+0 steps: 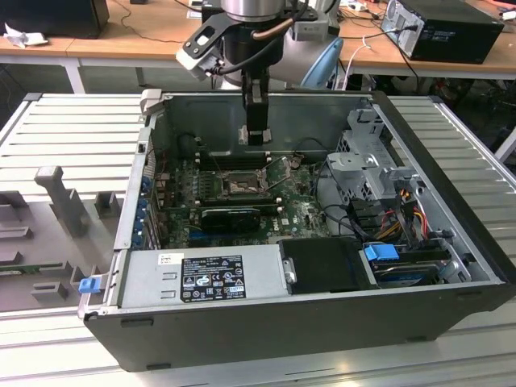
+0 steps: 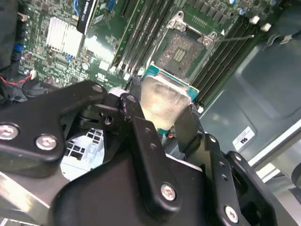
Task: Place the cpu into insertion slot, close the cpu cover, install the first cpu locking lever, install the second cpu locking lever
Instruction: 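Place the cpu into insertion slot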
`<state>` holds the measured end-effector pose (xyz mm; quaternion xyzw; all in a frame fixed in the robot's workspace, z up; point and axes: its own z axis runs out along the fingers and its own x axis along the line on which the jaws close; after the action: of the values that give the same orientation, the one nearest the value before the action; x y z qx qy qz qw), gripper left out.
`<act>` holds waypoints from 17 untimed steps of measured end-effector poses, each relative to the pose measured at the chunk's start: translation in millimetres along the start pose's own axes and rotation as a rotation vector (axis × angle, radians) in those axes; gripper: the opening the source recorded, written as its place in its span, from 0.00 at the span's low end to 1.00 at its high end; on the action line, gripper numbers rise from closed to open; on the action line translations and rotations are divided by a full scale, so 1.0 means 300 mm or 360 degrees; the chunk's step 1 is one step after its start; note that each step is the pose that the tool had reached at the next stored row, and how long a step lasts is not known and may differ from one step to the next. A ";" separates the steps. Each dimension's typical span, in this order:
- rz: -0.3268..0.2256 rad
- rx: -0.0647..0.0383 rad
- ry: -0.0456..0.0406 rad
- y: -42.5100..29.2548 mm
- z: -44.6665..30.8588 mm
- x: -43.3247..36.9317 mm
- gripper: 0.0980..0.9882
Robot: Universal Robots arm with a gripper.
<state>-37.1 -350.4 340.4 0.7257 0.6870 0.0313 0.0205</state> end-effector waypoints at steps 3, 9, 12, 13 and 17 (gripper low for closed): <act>0.0001 0.0000 0.0000 -0.003 0.032 -0.001 0.48; 0.0002 0.0000 0.0000 -0.008 0.096 0.004 0.48; -0.0053 0.0001 0.0004 -0.011 0.115 0.004 0.48; -0.0060 0.0002 0.0005 -0.012 0.120 0.004 0.48; -0.0069 0.0002 0.0005 -0.015 0.146 0.003 0.48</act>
<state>-38.2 -348.6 296.3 0.7107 0.7025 0.0318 0.0196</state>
